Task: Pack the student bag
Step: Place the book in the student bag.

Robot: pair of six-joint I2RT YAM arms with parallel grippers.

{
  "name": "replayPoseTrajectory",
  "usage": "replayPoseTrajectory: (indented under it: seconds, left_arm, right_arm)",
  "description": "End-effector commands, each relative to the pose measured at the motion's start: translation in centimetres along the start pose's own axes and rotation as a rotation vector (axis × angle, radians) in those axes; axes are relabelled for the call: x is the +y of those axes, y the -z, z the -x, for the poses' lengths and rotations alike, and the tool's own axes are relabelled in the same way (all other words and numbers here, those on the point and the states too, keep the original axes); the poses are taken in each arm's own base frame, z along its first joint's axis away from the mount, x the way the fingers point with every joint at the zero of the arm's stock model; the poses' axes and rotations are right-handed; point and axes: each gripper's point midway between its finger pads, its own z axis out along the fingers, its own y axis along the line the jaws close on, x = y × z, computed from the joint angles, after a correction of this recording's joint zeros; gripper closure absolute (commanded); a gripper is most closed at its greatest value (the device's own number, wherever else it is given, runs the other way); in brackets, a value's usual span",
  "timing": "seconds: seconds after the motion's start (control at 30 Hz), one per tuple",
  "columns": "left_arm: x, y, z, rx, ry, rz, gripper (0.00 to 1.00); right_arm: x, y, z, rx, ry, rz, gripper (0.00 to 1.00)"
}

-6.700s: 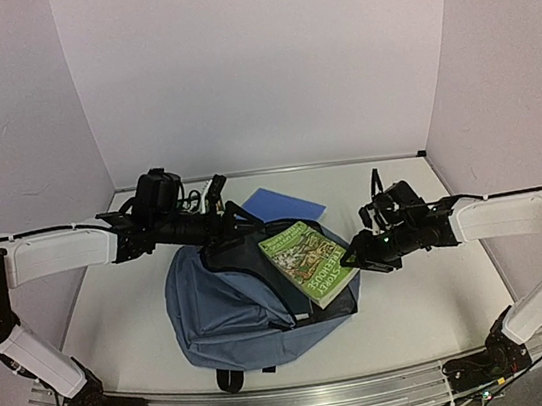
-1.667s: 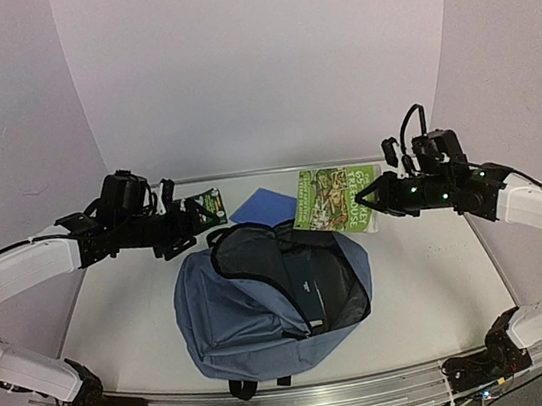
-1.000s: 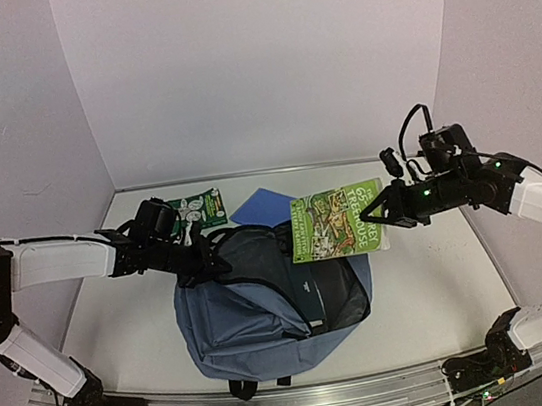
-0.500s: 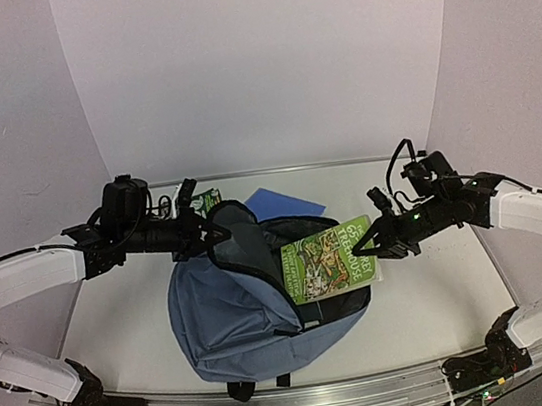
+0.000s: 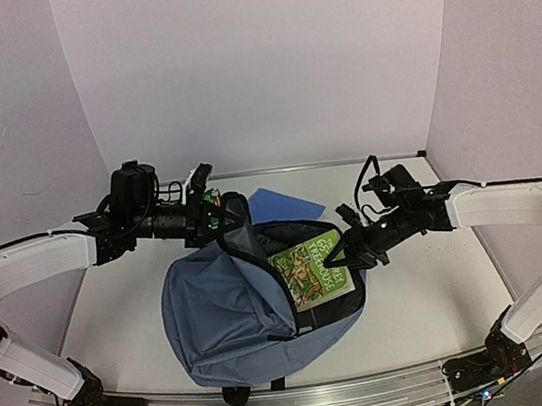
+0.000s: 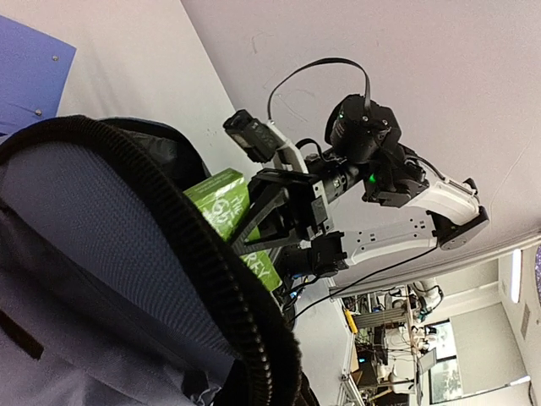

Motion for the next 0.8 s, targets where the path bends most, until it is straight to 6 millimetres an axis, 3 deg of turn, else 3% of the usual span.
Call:
replayPoseTrajectory:
  seconds: [0.0,0.17,0.47,0.6,0.77]
  left_arm:
    - [-4.2,-0.2,2.2,0.006,-0.137,-0.128,1.00]
    - [-3.6,-0.7,2.2,0.017,-0.113,-0.132,1.00]
    - [-2.6,-0.8,1.6,0.006,-0.074,-0.125,1.00]
    - [-2.2,-0.7,1.4,0.005,-0.062,-0.108,1.00]
    - [0.8,0.3,0.9,-0.025,0.008,0.070,1.00]
  right_arm:
    - [5.8,-2.4,1.8,-0.005,0.116,0.143,1.00]
    - [7.6,-6.0,2.5,-0.004,0.127,0.161,0.97]
    - [7.6,-12.2,2.0,0.047,0.124,0.135,0.84]
    - [7.4,-12.7,2.3,0.022,0.124,0.114,0.76]
    - [8.1,-11.0,3.1,-0.049,0.149,0.092,0.50]
